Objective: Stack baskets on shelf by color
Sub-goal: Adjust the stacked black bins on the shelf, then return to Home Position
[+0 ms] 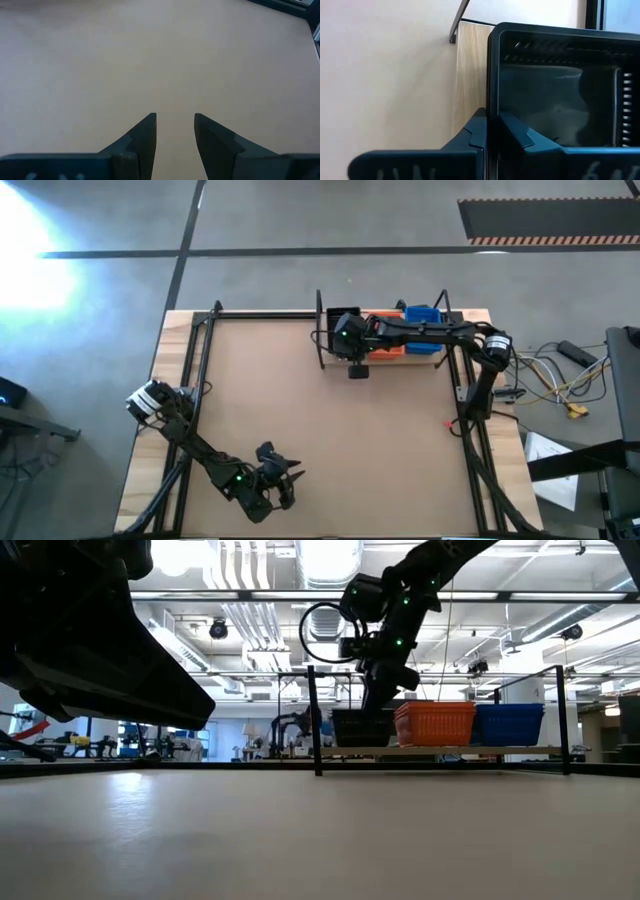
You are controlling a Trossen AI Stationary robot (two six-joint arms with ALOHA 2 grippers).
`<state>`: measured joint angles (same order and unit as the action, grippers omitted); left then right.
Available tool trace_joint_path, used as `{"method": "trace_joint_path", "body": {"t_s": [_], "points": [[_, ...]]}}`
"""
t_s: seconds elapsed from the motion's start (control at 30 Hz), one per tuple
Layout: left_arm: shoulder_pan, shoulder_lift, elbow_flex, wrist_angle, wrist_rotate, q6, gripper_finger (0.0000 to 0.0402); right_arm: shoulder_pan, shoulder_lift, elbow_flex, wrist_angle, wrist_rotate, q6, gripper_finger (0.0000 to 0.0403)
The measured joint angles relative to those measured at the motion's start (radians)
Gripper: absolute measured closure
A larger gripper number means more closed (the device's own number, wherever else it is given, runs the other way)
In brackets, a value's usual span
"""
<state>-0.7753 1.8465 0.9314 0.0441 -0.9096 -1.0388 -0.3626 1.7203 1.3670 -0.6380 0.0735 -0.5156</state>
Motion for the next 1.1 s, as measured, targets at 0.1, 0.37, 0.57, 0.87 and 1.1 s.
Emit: {"method": "trace_joint_path", "body": {"t_s": [0.1,0.37,0.57,0.87,1.1], "points": [[0.000,0.000,0.000,0.000,0.000,0.000,0.0285,0.000,-0.003,0.000,-0.007,0.000,0.004,0.0383],[0.001,0.000,0.000,0.000,0.001,0.000,0.0285,0.000,-0.029,-0.002,-0.021,-0.007,0.026,0.0361],[0.001,0.000,0.000,0.000,0.001,0.000,0.0285,0.000,-0.032,-0.002,-0.015,-0.040,0.048,0.0323],[0.001,0.000,0.000,0.000,0.002,0.000,0.0285,0.002,-0.127,-0.002,-0.017,-0.123,0.043,0.0254],[-0.002,0.000,0.005,0.000,0.000,0.003,0.0285,0.041,-0.356,-0.065,-0.055,-0.235,0.185,0.0268]]}}
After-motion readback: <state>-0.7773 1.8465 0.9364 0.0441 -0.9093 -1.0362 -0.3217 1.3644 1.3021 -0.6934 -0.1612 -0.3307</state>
